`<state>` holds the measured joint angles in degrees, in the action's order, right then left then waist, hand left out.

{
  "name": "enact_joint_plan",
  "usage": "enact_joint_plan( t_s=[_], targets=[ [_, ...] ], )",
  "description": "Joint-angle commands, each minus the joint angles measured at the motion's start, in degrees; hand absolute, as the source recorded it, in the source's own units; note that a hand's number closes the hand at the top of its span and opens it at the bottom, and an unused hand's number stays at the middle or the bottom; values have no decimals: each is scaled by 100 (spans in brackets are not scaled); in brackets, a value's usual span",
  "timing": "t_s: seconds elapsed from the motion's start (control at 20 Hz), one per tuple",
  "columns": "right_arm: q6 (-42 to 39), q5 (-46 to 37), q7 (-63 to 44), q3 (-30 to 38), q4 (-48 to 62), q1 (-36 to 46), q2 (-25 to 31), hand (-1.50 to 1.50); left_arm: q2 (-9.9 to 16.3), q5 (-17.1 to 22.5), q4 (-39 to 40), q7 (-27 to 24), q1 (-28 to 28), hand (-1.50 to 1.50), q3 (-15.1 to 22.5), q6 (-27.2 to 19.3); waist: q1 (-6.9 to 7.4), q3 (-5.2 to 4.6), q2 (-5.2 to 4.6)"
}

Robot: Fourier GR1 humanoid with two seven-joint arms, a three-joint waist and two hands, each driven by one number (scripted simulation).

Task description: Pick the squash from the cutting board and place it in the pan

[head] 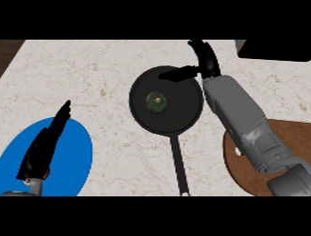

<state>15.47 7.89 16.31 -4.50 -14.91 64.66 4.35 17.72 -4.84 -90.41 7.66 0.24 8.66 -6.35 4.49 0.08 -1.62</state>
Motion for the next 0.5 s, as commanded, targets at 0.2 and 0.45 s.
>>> enact_joint_plan(
  t_s=[0.2, 0.45],
  targets=[
    [-804, 119, 970, 398, 435, -197, 1117, -150, -81, -87, 118, -221, 48, 0, -51, -71, -41, 3, -27],
    [-1737, 162, 1235, 532, 591, -363, 2148, -150, 143, 243, -128, 64, 27, 0, -235, 289, -53, 12, -13]
  ],
)
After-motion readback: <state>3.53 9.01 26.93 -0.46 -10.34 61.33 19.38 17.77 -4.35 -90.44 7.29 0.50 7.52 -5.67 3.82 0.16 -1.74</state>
